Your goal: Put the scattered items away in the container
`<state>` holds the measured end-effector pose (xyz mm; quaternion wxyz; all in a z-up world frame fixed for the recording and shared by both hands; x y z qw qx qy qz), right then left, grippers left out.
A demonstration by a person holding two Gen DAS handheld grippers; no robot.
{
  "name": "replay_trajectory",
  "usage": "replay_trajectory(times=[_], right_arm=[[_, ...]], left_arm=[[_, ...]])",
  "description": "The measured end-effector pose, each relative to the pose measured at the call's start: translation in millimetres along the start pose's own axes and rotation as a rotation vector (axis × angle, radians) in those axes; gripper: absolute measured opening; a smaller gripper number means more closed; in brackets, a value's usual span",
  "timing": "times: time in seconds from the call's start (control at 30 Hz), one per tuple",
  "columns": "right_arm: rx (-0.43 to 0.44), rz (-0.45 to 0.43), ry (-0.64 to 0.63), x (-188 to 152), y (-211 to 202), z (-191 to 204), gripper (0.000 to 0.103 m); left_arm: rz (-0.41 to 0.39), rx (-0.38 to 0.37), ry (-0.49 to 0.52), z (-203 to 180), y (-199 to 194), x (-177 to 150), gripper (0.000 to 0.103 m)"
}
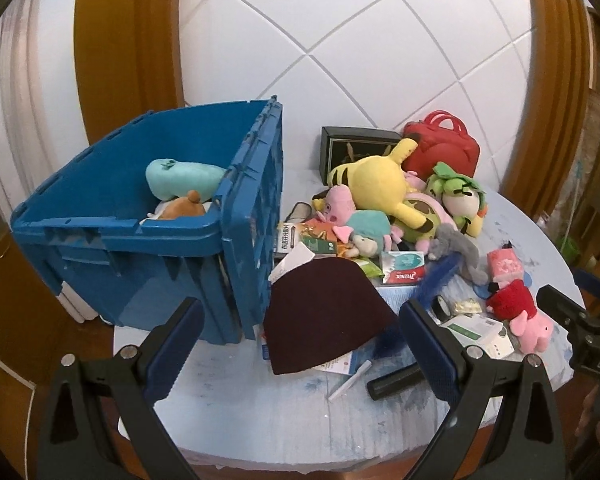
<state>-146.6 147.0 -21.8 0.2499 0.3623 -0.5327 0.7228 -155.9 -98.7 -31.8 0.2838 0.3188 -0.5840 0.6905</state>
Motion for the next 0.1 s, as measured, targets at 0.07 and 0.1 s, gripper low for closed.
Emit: replay_trajectory(times=[0.07, 0.1], right_arm=[[-0.006, 0.000, 0.005, -1.0, -0.9, -1.9, 0.103], [-0.009, 0.001, 0.007, -1.5, -1.3, -2.9, 0.103]], left_arm=[[0.002, -0.005, 0.004, -2.0, 1.1, 0.0, 0.099], [0.000, -0.009, 0.007, -3.1, 1.0, -0.1, 0.099]])
Point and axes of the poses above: each gripper's, at about its wrist camera, not at the fingertips, and y roughly the way its jaws point, z to its left, x to its top, the point moved 6 cm from there along y, roughly the way its jaws point, and after that the axes turned 13 degrees about x, right-handed, at the moved point
